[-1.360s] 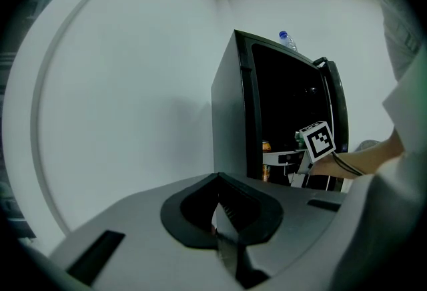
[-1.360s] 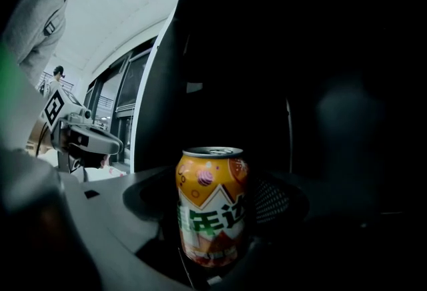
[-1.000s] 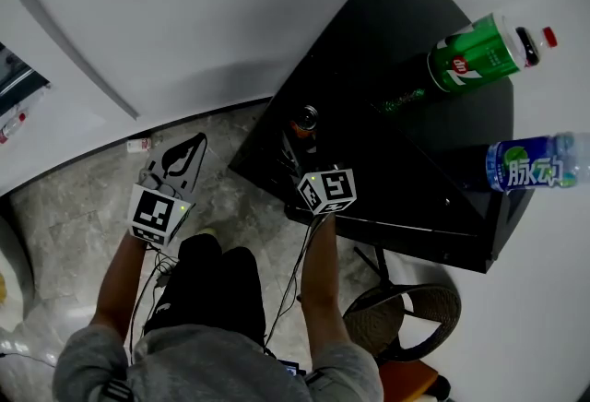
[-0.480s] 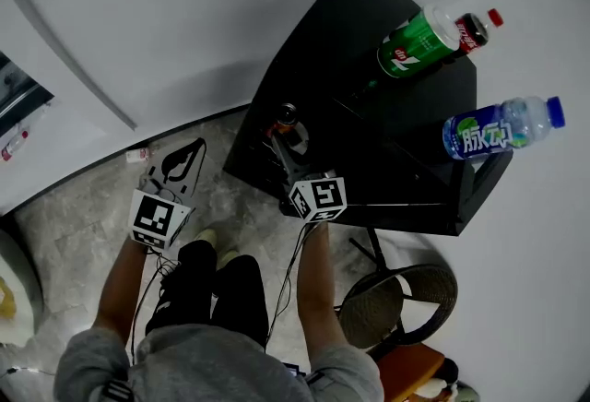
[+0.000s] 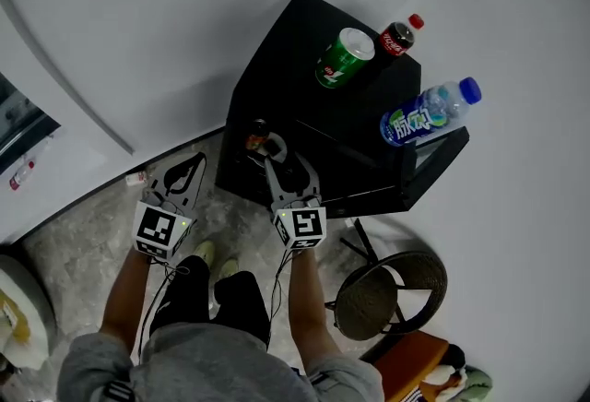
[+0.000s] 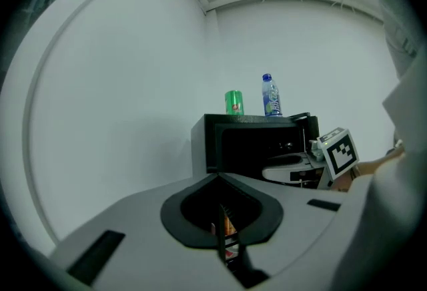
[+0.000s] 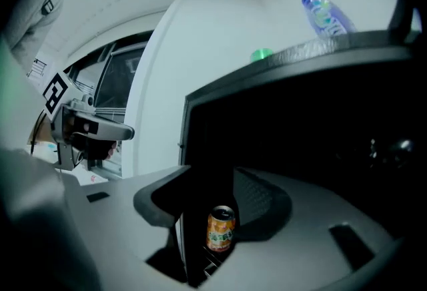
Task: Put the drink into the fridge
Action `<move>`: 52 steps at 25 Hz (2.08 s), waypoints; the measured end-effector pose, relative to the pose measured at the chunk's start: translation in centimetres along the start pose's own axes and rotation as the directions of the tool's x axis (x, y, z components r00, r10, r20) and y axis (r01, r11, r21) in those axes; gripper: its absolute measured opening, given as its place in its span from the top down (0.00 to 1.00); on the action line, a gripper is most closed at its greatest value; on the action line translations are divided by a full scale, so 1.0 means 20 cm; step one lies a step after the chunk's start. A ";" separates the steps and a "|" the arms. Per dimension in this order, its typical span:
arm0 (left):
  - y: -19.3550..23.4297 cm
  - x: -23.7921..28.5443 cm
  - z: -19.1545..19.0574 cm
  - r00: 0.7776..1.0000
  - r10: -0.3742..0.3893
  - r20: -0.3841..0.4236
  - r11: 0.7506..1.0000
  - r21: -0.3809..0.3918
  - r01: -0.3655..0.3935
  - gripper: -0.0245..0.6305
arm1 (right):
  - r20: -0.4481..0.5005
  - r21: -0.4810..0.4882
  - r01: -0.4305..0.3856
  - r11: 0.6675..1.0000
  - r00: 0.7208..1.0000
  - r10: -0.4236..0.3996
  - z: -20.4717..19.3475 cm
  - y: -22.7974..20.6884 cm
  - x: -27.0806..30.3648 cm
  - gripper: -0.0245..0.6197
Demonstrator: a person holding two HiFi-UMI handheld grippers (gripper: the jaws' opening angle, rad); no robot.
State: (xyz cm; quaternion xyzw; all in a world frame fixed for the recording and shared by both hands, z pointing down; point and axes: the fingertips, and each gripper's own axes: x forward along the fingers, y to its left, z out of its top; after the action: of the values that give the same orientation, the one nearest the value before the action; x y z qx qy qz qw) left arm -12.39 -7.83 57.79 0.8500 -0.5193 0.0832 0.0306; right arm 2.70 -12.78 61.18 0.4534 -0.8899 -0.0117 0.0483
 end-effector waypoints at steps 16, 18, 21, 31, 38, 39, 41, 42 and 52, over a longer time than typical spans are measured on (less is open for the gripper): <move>-0.22 -0.10 0.64 0.992 -0.117 0.051 0.993 0.018 0.116 0.96 | 0.055 0.026 0.200 0.979 0.978 -0.201 0.68 -0.13 -0.45 0.78; -0.24 -0.13 0.69 0.991 -0.123 0.055 0.992 0.017 0.123 0.96 | 0.054 0.016 0.228 0.974 0.972 -0.228 0.73 -0.14 -0.52 0.79; -0.26 -0.18 0.72 0.990 -0.130 0.060 0.991 0.020 0.129 0.96 | 0.054 0.019 0.265 0.964 0.963 -0.266 0.77 -0.13 -0.62 0.82; -0.29 -0.25 0.75 0.989 -0.131 0.067 0.991 0.030 0.129 0.96 | 0.046 0.044 0.312 0.949 0.948 -0.314 0.78 -0.08 -0.78 0.90; -0.28 -0.24 0.74 0.990 -0.129 0.061 0.991 0.032 0.127 0.96 | 0.051 0.035 0.317 0.948 0.947 -0.318 0.79 -0.05 -0.77 0.91; -0.28 -0.24 0.74 0.990 -0.128 0.063 0.992 0.027 0.127 0.96 | 0.050 0.033 0.315 0.948 0.947 -0.317 0.79 -0.05 -0.77 0.91; -0.27 -0.24 0.74 0.989 -0.134 0.064 0.991 0.021 0.133 0.96 | 0.043 0.033 0.315 0.948 0.948 -0.317 0.78 -0.05 -0.76 0.91; -0.27 -0.23 0.74 0.989 -0.136 0.061 0.991 0.024 0.134 0.96 | 0.038 0.036 0.316 0.948 0.948 -0.317 0.78 -0.05 -0.75 0.91; -0.15 -0.13 0.76 0.984 -0.166 0.064 0.986 0.036 0.164 0.96 | 0.005 0.068 0.319 0.945 0.947 -0.320 0.85 -0.10 -0.57 0.91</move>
State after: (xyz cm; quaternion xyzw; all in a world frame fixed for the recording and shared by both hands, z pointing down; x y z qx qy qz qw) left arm -9.16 -6.19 42.50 0.8927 -0.4467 0.0599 0.0070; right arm 9.27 -5.14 43.21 0.5930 -0.8048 0.0065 0.0237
